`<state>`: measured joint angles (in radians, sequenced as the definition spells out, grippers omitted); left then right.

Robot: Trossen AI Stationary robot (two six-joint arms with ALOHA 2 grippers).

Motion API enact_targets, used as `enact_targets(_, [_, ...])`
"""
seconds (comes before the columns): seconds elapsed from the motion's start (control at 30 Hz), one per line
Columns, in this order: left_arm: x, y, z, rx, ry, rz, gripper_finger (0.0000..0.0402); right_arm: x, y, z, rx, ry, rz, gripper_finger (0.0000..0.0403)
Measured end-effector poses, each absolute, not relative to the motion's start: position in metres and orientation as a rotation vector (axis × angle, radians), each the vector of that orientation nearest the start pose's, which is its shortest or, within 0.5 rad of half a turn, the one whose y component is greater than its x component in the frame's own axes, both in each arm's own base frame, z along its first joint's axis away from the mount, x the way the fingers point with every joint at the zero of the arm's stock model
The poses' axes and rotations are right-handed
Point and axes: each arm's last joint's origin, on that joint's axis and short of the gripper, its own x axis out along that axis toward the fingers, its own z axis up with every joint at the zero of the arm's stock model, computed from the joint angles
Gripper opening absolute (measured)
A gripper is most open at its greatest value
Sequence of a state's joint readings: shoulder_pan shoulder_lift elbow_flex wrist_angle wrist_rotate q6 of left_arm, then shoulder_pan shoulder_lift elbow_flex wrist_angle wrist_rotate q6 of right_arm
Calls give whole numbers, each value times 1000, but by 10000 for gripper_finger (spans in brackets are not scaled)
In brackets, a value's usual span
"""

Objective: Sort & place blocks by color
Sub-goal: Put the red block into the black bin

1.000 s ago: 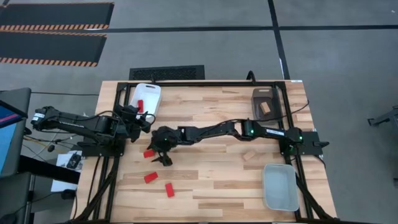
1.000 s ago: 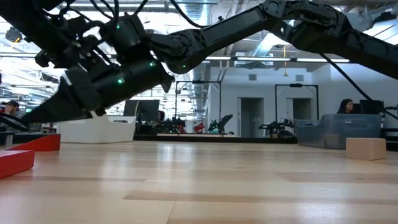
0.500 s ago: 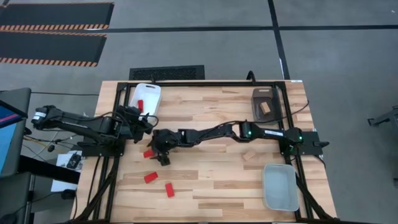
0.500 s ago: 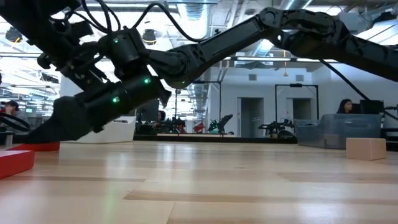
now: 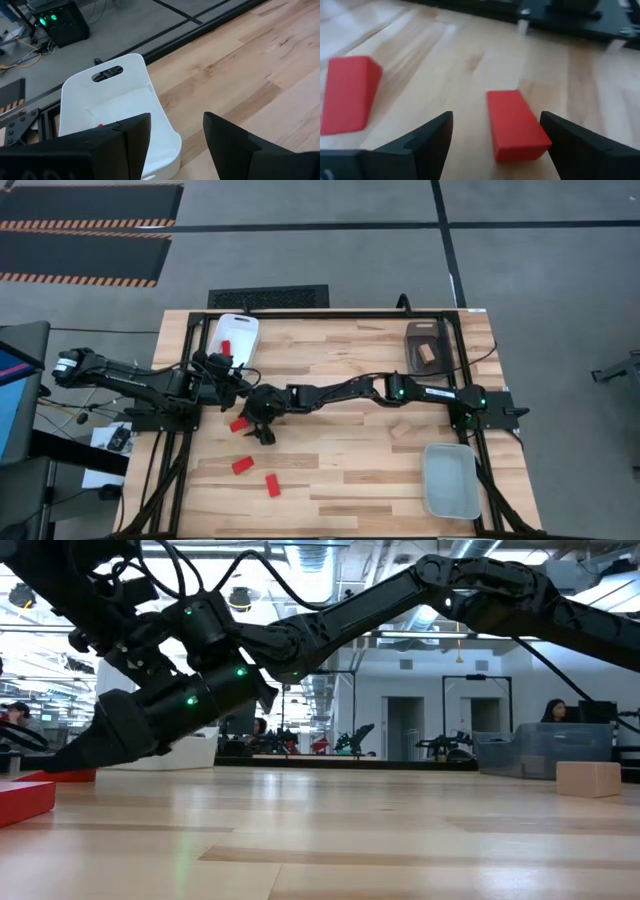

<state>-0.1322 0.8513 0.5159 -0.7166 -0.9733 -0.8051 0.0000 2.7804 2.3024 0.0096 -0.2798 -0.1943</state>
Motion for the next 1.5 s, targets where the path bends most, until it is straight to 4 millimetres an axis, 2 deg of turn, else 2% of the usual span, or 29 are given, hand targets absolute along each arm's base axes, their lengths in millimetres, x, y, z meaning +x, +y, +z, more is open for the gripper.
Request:
enact_targets(0.2, [141, 5, 205, -142, 541, 1045, 174, 597, 9, 93, -152, 457, 261, 261])
enact_targets(0.37, [140, 5, 205, -134, 546, 1044, 174, 595, 5, 90, -113, 499, 244, 171])
enact_targets(0.47, [140, 5, 205, -123, 554, 1039, 174, 591, 0, 99, -85, 568, 234, 119])
enact_targets(0.83, [137, 6, 202, -100, 616, 1028, 173, 559, -30, 147, -10, 863, 195, 119])
enact_targets(1.2, [136, 6, 202, -57, 643, 1014, 173, 533, -15, 163, -7, 994, 229, 119])
enact_targets(1.33, [136, 6, 202, -57, 644, 1013, 173, 507, -7, 176, 5, 909, 222, 119])
enact_targets(1.5, [137, 5, 203, -72, 630, 1013, 173, 450, -14, 187, 67, 798, 109, 119])
